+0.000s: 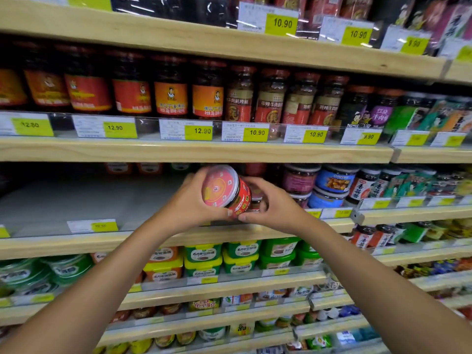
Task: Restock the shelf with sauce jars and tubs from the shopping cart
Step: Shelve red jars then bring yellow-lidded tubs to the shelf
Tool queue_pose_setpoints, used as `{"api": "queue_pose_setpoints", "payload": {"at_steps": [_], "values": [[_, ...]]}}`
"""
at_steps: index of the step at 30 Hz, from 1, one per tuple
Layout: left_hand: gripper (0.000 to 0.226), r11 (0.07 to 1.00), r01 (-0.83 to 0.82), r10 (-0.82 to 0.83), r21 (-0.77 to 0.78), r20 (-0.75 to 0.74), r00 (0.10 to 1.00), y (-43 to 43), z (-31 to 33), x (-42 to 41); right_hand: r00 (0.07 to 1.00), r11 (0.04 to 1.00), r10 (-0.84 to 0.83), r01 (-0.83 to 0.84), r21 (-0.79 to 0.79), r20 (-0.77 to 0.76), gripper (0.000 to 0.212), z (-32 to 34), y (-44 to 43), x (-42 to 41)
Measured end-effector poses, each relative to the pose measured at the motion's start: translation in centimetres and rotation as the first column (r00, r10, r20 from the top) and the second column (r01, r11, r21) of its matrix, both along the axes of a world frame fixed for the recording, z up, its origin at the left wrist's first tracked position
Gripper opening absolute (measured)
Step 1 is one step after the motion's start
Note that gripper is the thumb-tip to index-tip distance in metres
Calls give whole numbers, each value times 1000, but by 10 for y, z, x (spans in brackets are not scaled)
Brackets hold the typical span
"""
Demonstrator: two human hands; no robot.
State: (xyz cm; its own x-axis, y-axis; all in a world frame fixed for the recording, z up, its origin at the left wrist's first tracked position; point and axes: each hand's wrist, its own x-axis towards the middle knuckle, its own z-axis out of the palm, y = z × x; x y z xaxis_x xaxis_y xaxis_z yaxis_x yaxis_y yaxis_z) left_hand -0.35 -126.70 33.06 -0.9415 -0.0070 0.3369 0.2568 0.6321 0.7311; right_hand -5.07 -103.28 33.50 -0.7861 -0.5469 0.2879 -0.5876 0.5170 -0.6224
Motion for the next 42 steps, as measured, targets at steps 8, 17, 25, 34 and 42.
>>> {"api": "queue_pose_setpoints", "payload": {"at_steps": [8,17,25,34,42], "values": [[77,985,108,-115,134,42,993,31,15,-49,964,978,-207,210,2,-169,76,-18,13,-28],[53,960,61,-61,272,-9,998,50,-1,-79,897,892,-438,427,-145,-52,67,-44,-1,-38],[50,918,77,-92,388,18,996,46,-17,-85,917,905,-396,382,-188,-46,64,-52,1,-39],[50,906,148,-211,396,119,970,47,-24,-77,857,834,-514,504,-225,16,71,-55,-6,-36],[65,905,202,-261,376,113,959,47,-33,-82,805,812,-583,570,-125,-114,61,-52,3,-32]]}}
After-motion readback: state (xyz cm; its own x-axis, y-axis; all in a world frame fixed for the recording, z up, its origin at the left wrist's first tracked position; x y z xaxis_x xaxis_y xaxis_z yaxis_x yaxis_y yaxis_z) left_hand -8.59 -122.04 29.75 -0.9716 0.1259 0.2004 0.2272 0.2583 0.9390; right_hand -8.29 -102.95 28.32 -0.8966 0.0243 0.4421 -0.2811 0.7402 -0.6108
